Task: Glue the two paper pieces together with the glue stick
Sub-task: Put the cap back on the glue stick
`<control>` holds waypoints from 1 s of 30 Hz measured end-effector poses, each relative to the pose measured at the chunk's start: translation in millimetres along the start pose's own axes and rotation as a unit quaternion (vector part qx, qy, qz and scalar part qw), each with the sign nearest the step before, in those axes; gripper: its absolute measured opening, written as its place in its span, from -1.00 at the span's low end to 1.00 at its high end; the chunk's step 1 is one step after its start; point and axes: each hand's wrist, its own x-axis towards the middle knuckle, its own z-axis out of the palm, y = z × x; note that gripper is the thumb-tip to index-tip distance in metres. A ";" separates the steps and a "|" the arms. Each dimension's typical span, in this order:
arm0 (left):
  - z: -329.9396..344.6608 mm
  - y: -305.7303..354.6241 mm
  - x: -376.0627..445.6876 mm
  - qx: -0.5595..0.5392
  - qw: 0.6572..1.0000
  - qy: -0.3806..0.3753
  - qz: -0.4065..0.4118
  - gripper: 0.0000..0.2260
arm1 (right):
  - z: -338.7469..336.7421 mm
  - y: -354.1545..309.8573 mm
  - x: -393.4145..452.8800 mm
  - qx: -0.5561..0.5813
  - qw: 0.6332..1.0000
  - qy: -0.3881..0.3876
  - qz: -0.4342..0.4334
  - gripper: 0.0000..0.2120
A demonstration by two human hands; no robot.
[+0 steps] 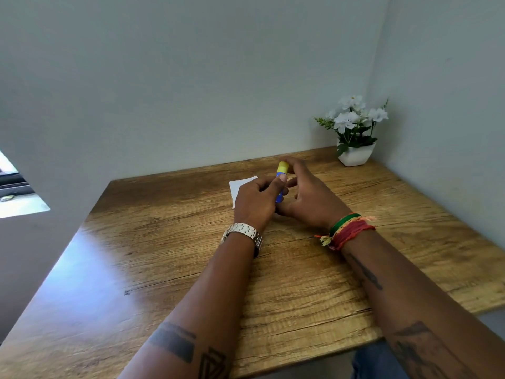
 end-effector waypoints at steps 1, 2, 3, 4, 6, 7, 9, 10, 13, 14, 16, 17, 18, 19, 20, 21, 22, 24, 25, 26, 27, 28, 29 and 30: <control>0.2 -0.1 -0.1 0.000 1.000 -0.002 -0.001 -0.82 | 0.4 0.3 0.2 0.004 1.000 0.004 -0.003 -0.07; 0.2 -0.1 -0.3 0.001 1.000 -0.006 -0.001 -0.82 | 0.9 0.6 0.4 0.007 1.000 0.007 -0.006 -0.07; 0.4 -0.4 -0.2 0.003 1.000 -0.009 -0.001 -0.81 | 1.2 0.9 0.6 0.008 1.000 0.010 -0.007 -0.08; 0.4 -0.8 -0.1 0.004 1.000 -0.011 0.000 -0.79 | 1.0 1.1 1.0 0.004 1.000 0.013 -0.008 -0.08; 0.5 -1.7 0.2 0.002 1.000 -0.014 0.002 -0.78 | 0.0 2.1 1.2 -0.006 1.000 0.017 -0.009 -0.09; 0.6 -1.9 0.3 0.001 1.000 -0.016 0.002 -0.78 | -0.6 2.7 1.2 -0.009 1.000 0.017 -0.009 -0.10; 0.9 -2.3 0.3 -0.001 1.000 -0.019 0.004 -0.78 | -0.6 3.0 1.0 -0.012 1.000 0.018 -0.009 -0.11; 1.2 -2.7 0.5 0.000 1.000 -0.016 0.005 -0.78 | -0.3 2.5 0.9 -0.013 1.000 0.019 -0.008 -0.11; 0.4 -3.7 1.6 0.009 1.000 0.004 0.013 -0.78 | 1.3 -0.4 0.5 0.014 1.000 -0.007 0.007 -0.02; -0.1 -4.0 2.1 0.007 1.000 0.005 0.014 -0.77 | 0.9 -2.0 -0.5 0.036 0.999 -0.028 0.016 0.03; -0.8 -4.5 2.3 -0.016 1.000 0.005 0.017 -0.78 | 0.0 -5.4 -1.8 0.074 0.995 -0.055 0.027 0.06; -0.8 -4.5 2.3 -0.031 0.999 0.009 0.017 -0.79 | -0.6 -6.2 -1.6 0.088 0.994 -0.054 0.029 0.01; -0.5 -4.6 2.4 -0.040 0.999 0.015 0.018 -0.80 | -0.9 -6.9 -1.1 0.101 0.993 -0.046 0.031 -0.07; -0.3 -5.0 2.8 -0.036 0.999 0.023 0.022 -0.81 | -1.3 -7.5 -0.3 0.111 0.993 -0.037 0.031 -0.17; -0.2 -5.0 2.9 -0.017 0.999 0.032 0.028 -0.83 | -1.7 -7.8 0.3 0.111 0.993 -0.028 0.030 -0.26; -0.4 -5.0 2.8 0.006 0.999 0.040 0.032 -0.84 | -2.0 -7.8 0.8 0.099 0.994 -0.019 0.027 -0.34; -0.6 -5.3 2.8 0.023 0.998 0.042 0.034 -0.84 | -2.0 -7.6 1.2 0.082 0.996 -0.010 0.026 -0.39; -0.2 -5.3 3.3 0.035 0.998 0.032 0.041 -0.81 | -1.5 -7.1 0.7 0.059 0.998 0.012 0.029 -0.48; 0.5 -5.2 2.8 0.042 0.998 0.023 0.048 -0.79 | -1.1 -6.5 0.2 0.057 0.998 0.025 0.032 -0.52; 1.4 -5.3 2.4 0.056 0.997 0.017 0.055 -0.78 | -0.6 -5.7 -0.1 0.057 0.997 0.036 0.035 -0.57; 2.3 -6.0 2.3 0.074 0.995 0.013 0.059 -0.76 | 0.2 -4.7 0.5 0.055 0.997 0.046 0.041 -0.60; 3.2 -6.7 2.3 0.088 0.994 0.013 0.057 -0.75 | 0.8 -3.3 1.0 0.056 0.996 0.055 0.051 -0.63; 3.9 -7.6 2.1 0.096 0.994 0.015 0.049 -0.73 | 1.6 -1.7 1.9 0.058 0.994 0.067 0.062 -0.66; 4.5 -8.5 2.1 0.098 0.994 0.017 0.040 -0.71 | 2.3 0.0 2.8 0.056 0.992 0.082 0.073 -0.68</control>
